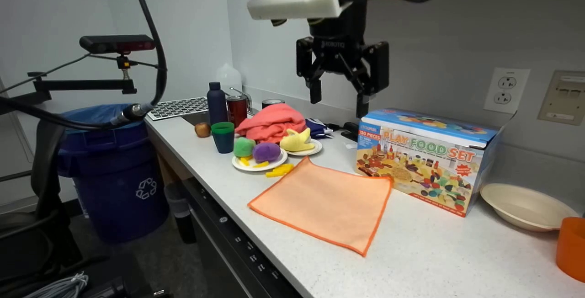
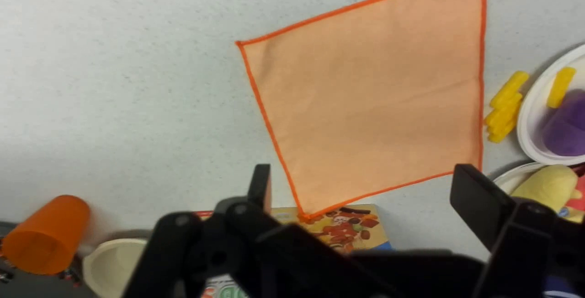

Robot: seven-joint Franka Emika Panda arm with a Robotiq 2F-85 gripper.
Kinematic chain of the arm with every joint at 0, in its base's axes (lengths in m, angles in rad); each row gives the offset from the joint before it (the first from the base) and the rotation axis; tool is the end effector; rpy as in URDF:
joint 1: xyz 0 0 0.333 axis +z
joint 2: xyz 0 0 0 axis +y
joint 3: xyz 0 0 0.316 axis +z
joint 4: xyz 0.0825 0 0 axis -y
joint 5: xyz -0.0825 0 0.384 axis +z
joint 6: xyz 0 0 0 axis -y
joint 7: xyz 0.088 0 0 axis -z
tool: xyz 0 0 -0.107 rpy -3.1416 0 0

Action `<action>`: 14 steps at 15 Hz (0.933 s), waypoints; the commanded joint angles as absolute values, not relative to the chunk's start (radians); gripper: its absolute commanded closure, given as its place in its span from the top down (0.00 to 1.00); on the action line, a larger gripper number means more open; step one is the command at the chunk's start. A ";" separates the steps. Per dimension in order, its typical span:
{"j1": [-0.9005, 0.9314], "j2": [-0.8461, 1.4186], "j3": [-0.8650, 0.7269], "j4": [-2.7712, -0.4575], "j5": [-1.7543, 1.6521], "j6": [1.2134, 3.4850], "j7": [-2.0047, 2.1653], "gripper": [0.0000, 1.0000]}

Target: Fold the towel

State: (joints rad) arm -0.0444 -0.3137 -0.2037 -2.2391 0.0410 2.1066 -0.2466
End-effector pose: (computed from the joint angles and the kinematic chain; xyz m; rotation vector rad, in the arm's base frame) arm 0.4610 -0.1215 0.5106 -3.0727 0.0233 -0.2979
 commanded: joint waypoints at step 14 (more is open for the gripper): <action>-0.025 -0.026 -0.088 -2.111 0.130 2.138 -0.266 1.00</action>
